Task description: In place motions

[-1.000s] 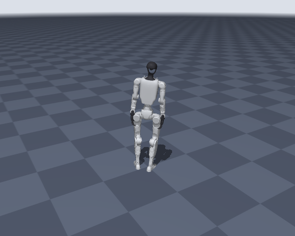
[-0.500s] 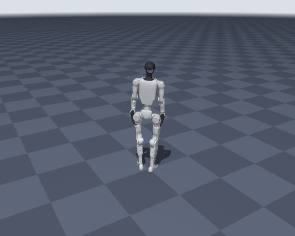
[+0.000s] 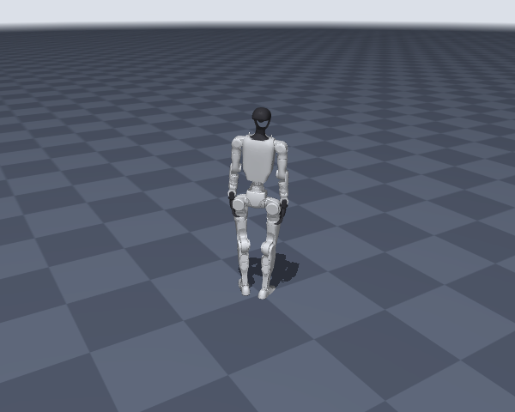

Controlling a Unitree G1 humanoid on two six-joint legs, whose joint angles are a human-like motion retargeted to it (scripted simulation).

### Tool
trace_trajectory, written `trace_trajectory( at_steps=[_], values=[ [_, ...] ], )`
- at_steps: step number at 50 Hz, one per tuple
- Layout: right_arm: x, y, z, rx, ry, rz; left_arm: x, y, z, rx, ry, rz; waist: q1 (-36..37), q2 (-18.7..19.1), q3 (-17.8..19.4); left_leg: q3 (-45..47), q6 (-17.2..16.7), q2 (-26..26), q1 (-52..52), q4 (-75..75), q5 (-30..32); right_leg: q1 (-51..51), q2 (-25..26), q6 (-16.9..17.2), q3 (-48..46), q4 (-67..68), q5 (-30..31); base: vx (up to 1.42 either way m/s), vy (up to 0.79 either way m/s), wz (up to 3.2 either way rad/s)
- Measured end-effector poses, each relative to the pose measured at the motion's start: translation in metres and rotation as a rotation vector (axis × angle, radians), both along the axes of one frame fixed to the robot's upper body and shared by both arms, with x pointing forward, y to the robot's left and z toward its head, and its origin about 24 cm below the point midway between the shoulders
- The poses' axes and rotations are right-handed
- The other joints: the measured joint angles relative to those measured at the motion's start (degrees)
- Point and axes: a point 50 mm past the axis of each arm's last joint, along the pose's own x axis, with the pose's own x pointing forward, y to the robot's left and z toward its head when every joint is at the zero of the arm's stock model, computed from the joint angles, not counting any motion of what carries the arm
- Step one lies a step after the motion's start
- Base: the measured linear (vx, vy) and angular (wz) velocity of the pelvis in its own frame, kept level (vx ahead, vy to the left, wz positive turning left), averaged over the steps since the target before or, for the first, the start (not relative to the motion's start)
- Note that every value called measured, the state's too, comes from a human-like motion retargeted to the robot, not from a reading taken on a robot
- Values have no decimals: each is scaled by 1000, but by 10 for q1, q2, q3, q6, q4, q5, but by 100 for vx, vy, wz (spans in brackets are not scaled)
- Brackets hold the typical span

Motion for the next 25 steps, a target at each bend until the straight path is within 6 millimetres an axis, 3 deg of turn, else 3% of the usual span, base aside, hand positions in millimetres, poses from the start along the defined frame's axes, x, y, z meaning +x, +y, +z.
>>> trace_trajectory(
  at_steps=[8,13,17,25],
  values=[
    [4,0,0,0,-24,-12,-6,2,0,4,14,1,-8,2,4,23,-8,9,2,0,-2,-11,6,1,20,1,17,-12,-3,-25],
    [11,0,-1,2,-53,8,2,1,0,-1,-11,-4,-7,6,10,33,-16,20,-10,8,0,-20,8,-5,17,1,27,-14,-4,-17],
    [16,0,-1,-1,-87,32,23,2,-1,-1,-78,-22,-7,4,19,9,-19,24,-36,22,8,-23,5,-10,-6,-2,34,-17,-7,55],
    [14,-9,0,-16,-72,69,85,-6,4,-31,-303,-135,28,-8,59,-97,-31,2,-107,57,44,-13,-20,-1,-94,-18,40,-18,-3,127]
  ],
)
